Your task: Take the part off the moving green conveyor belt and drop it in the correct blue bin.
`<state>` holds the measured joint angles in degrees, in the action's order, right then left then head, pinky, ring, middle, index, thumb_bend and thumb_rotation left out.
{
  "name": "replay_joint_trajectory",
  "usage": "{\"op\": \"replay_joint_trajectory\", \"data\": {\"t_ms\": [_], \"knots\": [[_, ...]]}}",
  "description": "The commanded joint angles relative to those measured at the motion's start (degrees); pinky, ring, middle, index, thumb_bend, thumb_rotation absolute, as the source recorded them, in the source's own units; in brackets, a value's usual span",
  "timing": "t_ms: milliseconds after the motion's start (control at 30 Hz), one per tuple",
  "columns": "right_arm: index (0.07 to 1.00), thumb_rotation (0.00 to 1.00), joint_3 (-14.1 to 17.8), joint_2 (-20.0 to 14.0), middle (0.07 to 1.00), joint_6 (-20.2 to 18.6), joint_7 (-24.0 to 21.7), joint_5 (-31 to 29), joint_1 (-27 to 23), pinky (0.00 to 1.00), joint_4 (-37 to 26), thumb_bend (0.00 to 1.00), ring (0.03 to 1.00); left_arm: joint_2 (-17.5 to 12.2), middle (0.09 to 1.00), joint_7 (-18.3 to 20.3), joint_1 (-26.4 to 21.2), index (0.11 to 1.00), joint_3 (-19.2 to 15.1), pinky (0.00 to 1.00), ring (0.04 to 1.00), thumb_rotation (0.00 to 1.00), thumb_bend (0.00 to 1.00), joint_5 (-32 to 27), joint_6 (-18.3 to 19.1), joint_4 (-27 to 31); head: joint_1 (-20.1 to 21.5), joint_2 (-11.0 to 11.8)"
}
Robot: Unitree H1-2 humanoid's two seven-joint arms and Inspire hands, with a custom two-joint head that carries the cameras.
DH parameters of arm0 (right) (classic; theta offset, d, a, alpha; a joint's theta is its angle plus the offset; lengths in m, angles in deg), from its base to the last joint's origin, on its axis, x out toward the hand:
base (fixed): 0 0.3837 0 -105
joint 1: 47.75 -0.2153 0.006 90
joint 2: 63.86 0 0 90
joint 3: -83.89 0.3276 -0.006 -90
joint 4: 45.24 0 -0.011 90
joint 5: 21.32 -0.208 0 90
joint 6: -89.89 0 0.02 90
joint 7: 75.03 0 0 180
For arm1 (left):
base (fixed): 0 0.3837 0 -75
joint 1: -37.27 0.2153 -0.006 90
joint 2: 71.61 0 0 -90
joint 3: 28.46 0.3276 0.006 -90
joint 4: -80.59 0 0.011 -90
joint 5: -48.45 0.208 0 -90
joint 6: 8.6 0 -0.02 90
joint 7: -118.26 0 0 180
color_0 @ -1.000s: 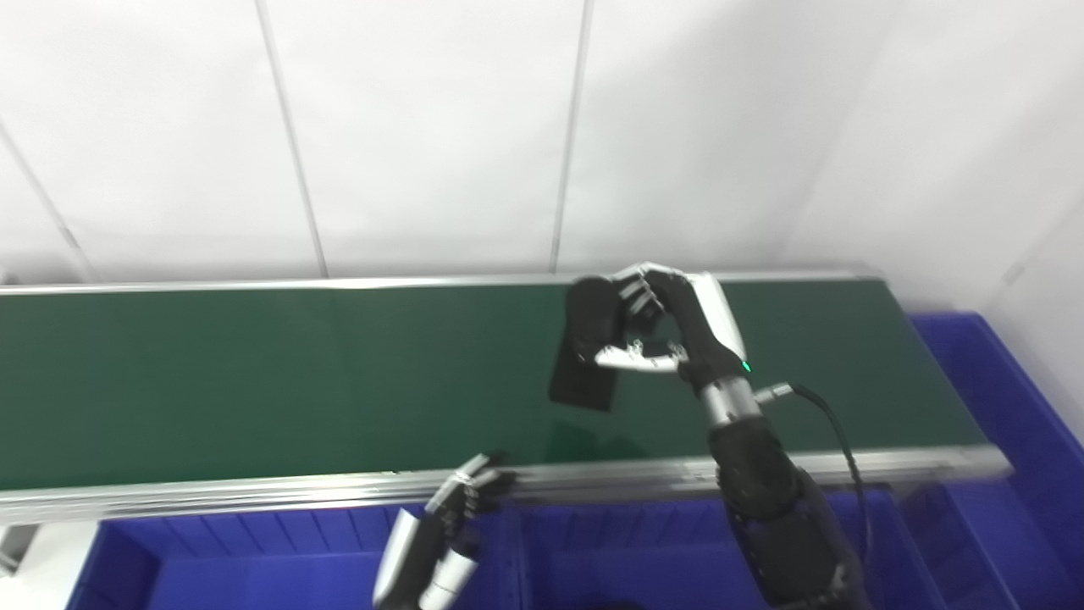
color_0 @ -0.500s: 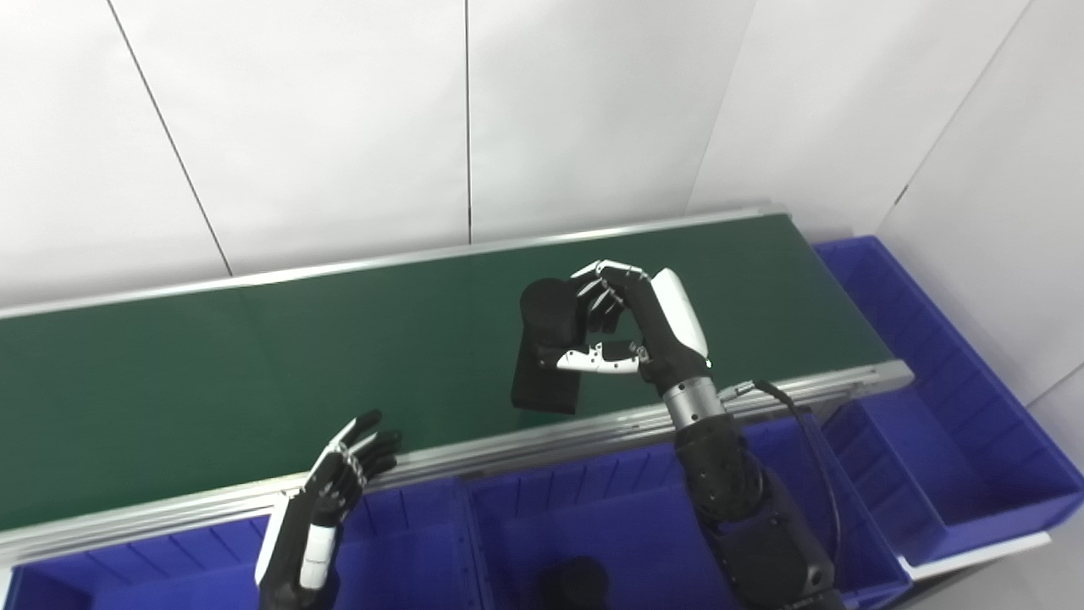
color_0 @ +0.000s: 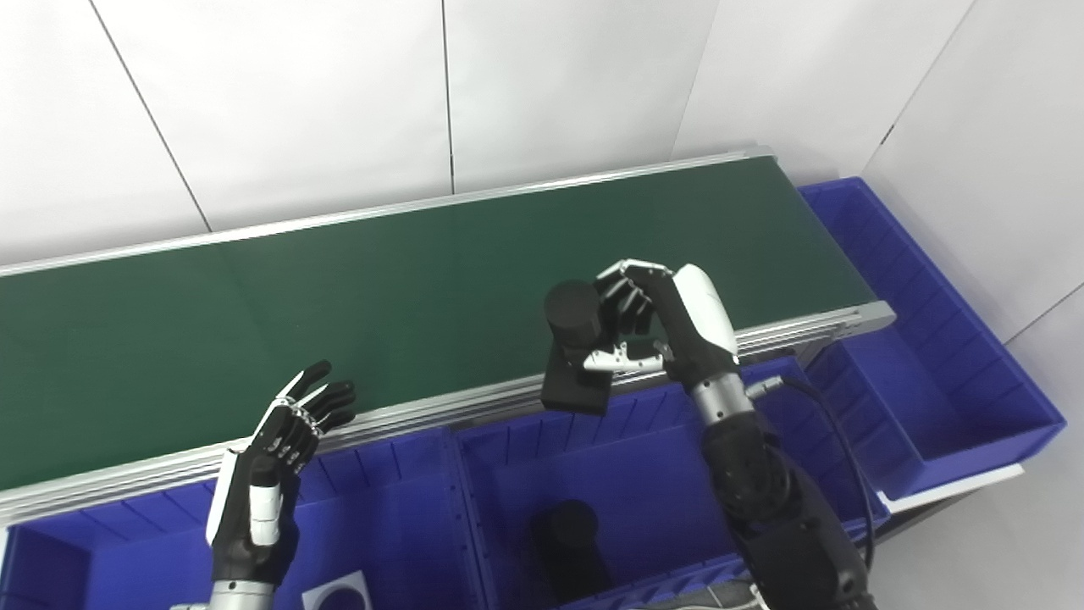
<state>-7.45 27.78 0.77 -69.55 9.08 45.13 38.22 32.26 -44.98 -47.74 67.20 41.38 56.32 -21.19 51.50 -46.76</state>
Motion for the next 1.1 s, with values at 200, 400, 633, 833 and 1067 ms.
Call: {"op": "replay_joint_trajectory", "data": {"t_ms": [200,400,633,833,1067], "knots": [[0.519,0.0,2.19,-3.45,0.411,-3.98,-3.54,1.85,6.02,0.24,-9.07,0.52,0.303,0.09,0.771,2.92,-1.87,0.844,-1.75,0.74,0.776,0.99,0.79,-1.99,-1.82,0.8,1.68,-0.55],[0.521,0.0,2.36,-6.45,0.411,-4.21,-5.6,3.99,8.94,0.25,-10.42,0.52,0.313,0.21,0.775,3.72,-2.53,0.85,-2.78,0.74,0.776,0.99,0.78,-2.75,-1.79,-0.32,2.0,-0.98],[0.52,0.0,0.83,-11.38,0.438,-4.03,-8.29,7.95,10.73,0.32,-7.46,0.52,0.39,0.29,0.766,4.41,-2.94,0.853,-3.65,0.74,0.774,1.0,0.74,-2.46,-1.82,-1.22,2.29,-0.9],[0.487,0.0,-4.85,-15.33,0.47,-3.88,-11.87,13.56,7.87,0.23,-0.85,0.53,0.285,0.46,0.768,4.82,-3.01,0.857,-3.86,0.76,0.78,0.99,0.76,-2.57,-1.8,-1.58,2.44,-0.9],[0.507,0.0,-8.47,-15.05,0.429,-3.74,-9.29,16.91,3.98,0.25,8.03,0.52,0.313,1.2,0.761,4.67,-2.94,0.855,-3.95,0.75,0.773,0.99,0.76,-1.78,-1.82,-1.19,1.84,-0.89]]}}
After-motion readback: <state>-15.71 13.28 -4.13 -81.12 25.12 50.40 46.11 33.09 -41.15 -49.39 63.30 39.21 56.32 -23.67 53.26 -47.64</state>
